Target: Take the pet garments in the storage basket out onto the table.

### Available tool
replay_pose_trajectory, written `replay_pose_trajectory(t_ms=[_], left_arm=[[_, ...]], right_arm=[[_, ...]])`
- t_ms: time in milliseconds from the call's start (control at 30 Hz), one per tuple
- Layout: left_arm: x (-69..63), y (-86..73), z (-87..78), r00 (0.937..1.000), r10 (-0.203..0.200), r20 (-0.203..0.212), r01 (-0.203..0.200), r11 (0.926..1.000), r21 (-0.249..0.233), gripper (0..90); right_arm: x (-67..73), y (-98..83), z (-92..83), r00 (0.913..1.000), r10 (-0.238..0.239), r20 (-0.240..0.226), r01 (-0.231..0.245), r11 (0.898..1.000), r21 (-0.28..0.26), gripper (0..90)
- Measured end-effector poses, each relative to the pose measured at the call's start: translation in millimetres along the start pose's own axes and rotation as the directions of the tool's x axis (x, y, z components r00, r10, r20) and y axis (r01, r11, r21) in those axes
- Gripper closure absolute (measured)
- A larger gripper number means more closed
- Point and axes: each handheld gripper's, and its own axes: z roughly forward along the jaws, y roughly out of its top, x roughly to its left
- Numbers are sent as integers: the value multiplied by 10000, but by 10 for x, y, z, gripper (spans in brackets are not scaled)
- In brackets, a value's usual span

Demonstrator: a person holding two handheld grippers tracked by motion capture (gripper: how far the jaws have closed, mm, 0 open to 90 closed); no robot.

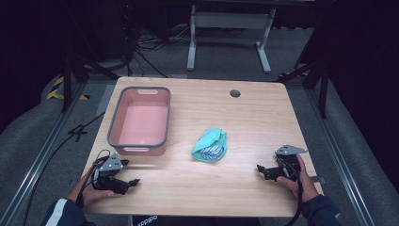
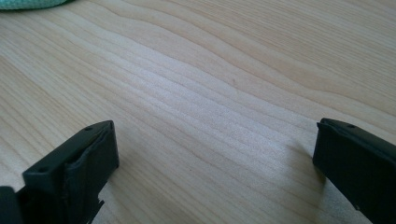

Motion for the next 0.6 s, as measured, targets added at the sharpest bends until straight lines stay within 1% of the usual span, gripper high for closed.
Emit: replay_pose_trajectory(t_ms=[433, 600], left_arm=[[-3, 3, 7, 10000, -72, -31, 72, 10000, -42, 145], [-5, 10, 9, 9998, -99, -167, 98, 9999, -29, 145]], right_arm=[[-1, 1, 0, 10000, -8, -9, 8, 10000, 0, 5], [-1, 1, 0, 10000, -8, -9, 8, 10000, 1, 4]])
